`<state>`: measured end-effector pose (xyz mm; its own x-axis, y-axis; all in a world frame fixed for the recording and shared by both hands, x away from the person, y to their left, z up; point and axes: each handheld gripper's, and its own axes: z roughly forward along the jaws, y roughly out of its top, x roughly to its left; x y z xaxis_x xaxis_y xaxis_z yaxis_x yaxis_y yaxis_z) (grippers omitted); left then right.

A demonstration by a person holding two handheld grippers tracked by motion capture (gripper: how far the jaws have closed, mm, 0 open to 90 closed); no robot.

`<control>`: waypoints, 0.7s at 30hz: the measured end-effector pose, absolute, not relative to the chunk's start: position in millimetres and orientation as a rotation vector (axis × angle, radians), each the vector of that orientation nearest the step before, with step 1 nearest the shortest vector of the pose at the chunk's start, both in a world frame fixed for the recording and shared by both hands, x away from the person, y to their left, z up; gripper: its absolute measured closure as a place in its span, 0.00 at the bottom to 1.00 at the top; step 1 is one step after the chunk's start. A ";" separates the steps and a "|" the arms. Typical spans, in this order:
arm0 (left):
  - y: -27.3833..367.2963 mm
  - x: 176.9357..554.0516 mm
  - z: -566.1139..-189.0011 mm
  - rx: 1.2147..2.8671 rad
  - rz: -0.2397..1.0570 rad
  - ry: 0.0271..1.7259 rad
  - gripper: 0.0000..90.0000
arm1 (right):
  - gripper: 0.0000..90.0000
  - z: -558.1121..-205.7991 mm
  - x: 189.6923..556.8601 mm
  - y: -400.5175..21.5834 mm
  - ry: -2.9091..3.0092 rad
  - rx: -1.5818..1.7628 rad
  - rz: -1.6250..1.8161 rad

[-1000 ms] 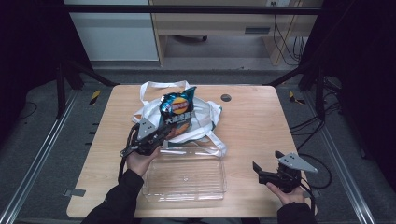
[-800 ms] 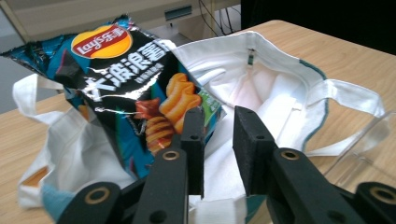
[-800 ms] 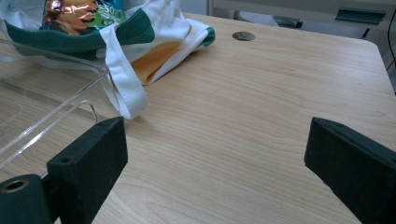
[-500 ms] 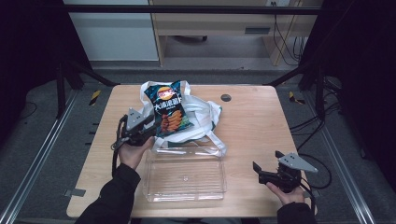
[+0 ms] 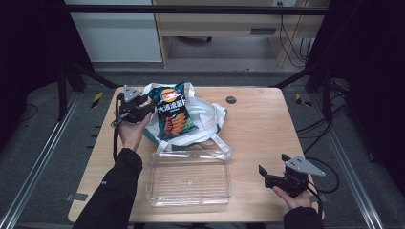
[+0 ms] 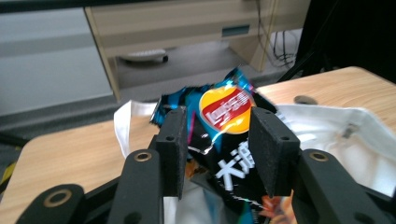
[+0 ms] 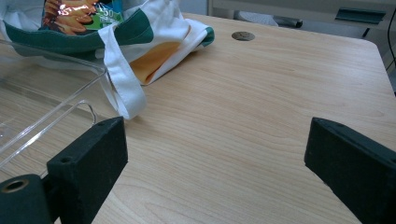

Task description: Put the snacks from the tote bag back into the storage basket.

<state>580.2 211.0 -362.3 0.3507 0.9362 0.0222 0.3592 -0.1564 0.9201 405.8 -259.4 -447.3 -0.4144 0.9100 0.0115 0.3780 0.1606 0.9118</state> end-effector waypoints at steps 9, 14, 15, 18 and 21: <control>208.3 600.1 -385.3 1.749 0.765 1.229 0.63 | 0.07 -447.5 406.1 -260.0 1.881 1.222 1.224; 205.7 607.2 -393.0 1.761 0.722 1.255 0.67 | 0.07 -447.5 406.1 -259.9 1.882 1.222 1.225; 205.2 608.9 -395.0 1.764 0.703 1.254 0.68 | 0.07 -447.5 406.1 -259.9 1.882 1.222 1.224; 203.5 612.1 -399.0 1.762 0.669 1.262 0.70 | 0.07 -447.5 406.0 -259.8 1.883 1.223 1.225; 203.0 613.9 -400.4 1.761 0.626 1.269 0.80 | 0.07 -447.5 406.2 -260.0 1.882 1.222 1.225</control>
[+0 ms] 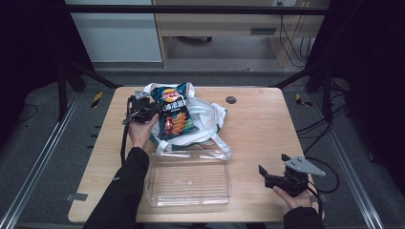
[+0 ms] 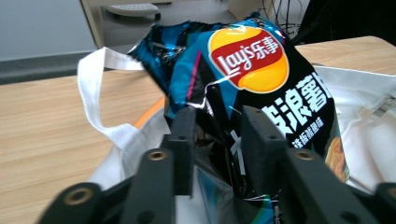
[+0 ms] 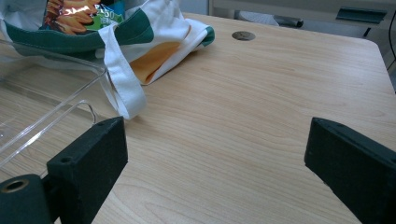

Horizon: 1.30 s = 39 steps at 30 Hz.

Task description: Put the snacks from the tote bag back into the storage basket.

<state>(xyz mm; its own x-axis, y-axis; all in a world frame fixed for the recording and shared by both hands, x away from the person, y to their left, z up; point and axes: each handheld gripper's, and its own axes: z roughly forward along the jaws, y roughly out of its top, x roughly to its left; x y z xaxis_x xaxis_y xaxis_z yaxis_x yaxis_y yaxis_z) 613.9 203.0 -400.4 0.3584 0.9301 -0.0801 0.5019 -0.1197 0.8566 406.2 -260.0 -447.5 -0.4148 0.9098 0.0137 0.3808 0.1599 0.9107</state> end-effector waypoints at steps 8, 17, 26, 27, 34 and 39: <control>195.4 607.0 -395.7 1.806 0.611 1.196 1.00 | 0.07 -447.6 406.2 -259.6 1.882 1.220 1.226; 179.5 577.1 -381.1 1.850 0.610 0.994 1.00 | 0.07 -447.4 405.9 -259.5 1.881 1.219 1.226; 169.0 528.1 -383.9 1.901 0.626 0.834 1.00 | 0.07 -447.5 405.6 -258.1 1.883 1.219 1.221; 167.0 523.8 -384.6 1.911 0.638 0.822 1.00 | 0.07 -447.6 405.7 -258.1 1.884 1.219 1.222; 164.3 500.9 -395.0 1.926 0.666 0.789 1.00 | 0.07 -447.1 404.9 -257.7 1.882 1.220 1.226; 164.0 489.1 -404.2 1.925 0.675 0.783 1.00 | 0.07 -447.1 404.9 -257.4 1.883 1.219 1.225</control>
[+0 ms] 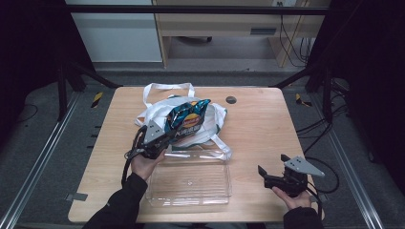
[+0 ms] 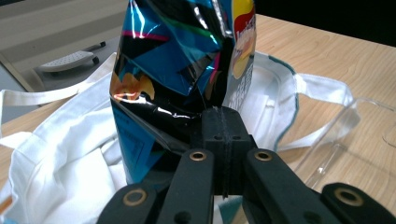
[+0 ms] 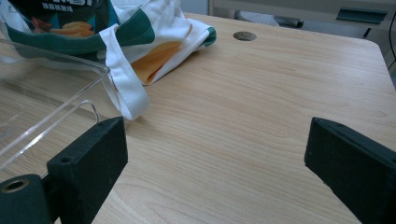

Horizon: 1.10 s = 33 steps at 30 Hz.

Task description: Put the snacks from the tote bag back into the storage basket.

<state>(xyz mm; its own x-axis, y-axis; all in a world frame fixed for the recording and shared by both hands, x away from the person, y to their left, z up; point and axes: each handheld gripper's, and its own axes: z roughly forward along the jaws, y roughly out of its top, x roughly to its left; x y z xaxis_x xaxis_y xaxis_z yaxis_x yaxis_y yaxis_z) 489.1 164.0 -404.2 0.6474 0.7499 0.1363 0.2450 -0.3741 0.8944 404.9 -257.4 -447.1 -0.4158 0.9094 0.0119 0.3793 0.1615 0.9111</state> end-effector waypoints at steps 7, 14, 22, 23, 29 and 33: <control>156.2 485.1 -410.8 1.936 0.684 0.777 1.00 | 0.07 -446.9 404.6 -257.0 1.883 1.220 1.227; 151.1 485.0 -416.2 1.964 0.693 0.774 1.00 | 0.07 -447.0 404.6 -256.7 1.886 1.215 1.225; 150.9 487.6 -420.1 1.969 0.692 0.794 1.00 | 0.07 -446.9 404.8 -256.8 1.885 1.213 1.225; 151.7 487.7 -419.9 1.966 0.692 0.796 1.00 | 0.07 -447.0 404.8 -256.8 1.885 1.214 1.225; 156.4 485.7 -415.1 1.917 0.716 0.811 0.96 | 0.07 -446.8 404.6 -256.8 1.886 1.215 1.227; 164.1 484.6 -408.0 1.861 0.747 0.847 0.84 | 0.07 -446.7 404.6 -256.8 1.886 1.215 1.228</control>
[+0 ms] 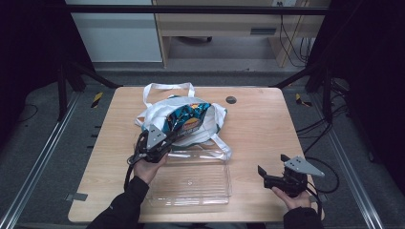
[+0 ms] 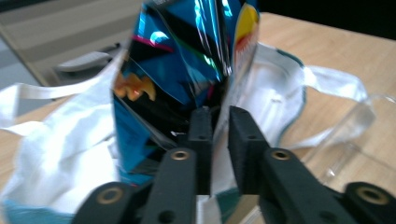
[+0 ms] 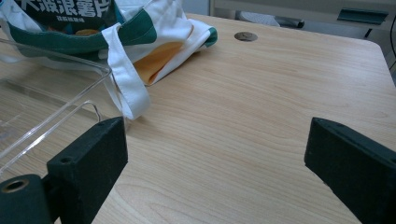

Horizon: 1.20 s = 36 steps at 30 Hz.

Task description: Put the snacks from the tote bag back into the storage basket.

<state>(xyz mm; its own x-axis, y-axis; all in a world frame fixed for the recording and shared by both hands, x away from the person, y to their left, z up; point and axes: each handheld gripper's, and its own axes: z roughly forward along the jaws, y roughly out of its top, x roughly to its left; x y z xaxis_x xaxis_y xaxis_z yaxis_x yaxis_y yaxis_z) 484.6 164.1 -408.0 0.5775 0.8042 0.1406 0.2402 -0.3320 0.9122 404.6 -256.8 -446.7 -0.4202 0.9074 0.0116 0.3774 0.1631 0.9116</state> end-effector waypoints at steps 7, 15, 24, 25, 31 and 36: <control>175.6 484.2 -395.8 1.786 0.765 0.876 0.64 | 0.07 -446.8 404.7 -256.9 1.886 1.214 1.225; 169.9 479.5 -390.2 1.781 0.777 0.862 0.52 | 0.07 -446.7 404.6 -256.8 1.886 1.216 1.227; 155.6 489.3 -389.4 1.804 0.796 0.870 0.51 | 0.07 -447.3 405.1 -256.8 1.888 1.219 1.227; 154.6 491.7 -389.5 1.798 0.794 0.877 0.52 | 0.07 -447.3 405.2 -257.0 1.887 1.219 1.226; 151.9 501.3 -390.3 1.794 0.776 0.892 0.66 | 0.07 -447.1 405.1 -257.8 1.882 1.220 1.230; 152.7 503.1 -391.4 1.805 0.760 0.885 0.88 | 0.07 -446.9 404.9 -257.4 1.883 1.220 1.230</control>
